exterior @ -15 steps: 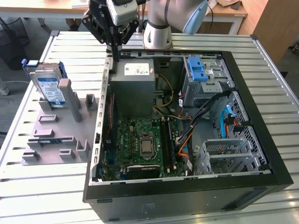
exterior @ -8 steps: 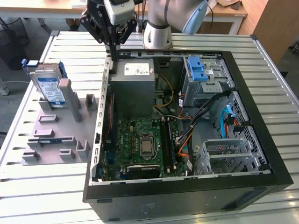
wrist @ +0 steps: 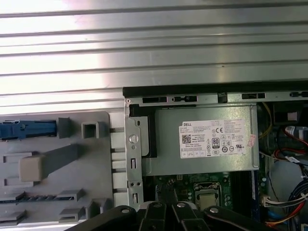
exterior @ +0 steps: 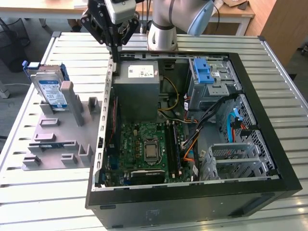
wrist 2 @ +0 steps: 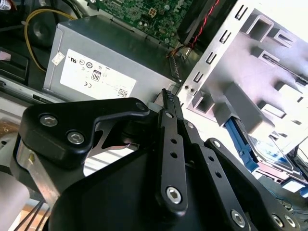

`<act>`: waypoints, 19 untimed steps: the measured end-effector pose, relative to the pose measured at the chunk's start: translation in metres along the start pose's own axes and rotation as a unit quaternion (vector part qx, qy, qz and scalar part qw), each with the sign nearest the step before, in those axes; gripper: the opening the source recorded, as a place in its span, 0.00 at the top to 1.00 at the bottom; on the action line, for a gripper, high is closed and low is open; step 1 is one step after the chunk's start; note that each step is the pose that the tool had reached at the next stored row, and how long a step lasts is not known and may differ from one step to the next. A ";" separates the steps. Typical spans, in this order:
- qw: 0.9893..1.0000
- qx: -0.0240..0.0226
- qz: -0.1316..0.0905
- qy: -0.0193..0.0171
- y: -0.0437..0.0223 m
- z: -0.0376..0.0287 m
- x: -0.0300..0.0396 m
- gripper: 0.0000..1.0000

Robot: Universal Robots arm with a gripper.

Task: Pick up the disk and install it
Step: 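Reach for the disk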

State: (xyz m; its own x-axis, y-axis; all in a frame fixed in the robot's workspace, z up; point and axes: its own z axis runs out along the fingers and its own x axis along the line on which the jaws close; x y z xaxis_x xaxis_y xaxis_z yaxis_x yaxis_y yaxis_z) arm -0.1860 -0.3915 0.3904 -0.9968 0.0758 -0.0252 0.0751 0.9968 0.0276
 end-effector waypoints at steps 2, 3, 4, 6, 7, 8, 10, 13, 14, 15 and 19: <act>1.000 0.000 0.000 0.000 0.0017 0.0001 0.0020 0.89; 1.000 0.000 0.000 0.000 0.0026 0.0001 0.0030 0.89; 1.000 0.000 0.000 0.000 0.0034 0.0002 0.0040 0.89; 1.000 0.000 0.000 0.000 0.0048 0.0002 0.0058 0.89; 1.000 0.000 0.000 0.000 0.0053 0.0004 0.0067 0.89; 1.000 0.000 0.000 0.000 0.0058 0.0004 0.0076 0.89; 1.000 0.000 0.000 0.000 0.0067 0.0004 0.0095 0.89; 1.000 0.000 0.000 0.000 0.0078 0.0005 0.0124 0.89; 1.000 0.000 0.000 0.000 0.0081 0.0005 0.0135 0.89; 1.000 0.000 0.000 0.000 0.0084 0.0006 0.0146 0.89; 1.000 0.000 0.000 0.000 0.0097 0.0007 0.0190 0.89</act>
State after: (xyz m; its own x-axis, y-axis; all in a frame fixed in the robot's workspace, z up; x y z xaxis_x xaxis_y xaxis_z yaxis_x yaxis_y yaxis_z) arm -0.2042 -0.3805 0.3895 -0.9968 0.0758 -0.0248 0.0752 0.9968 0.0278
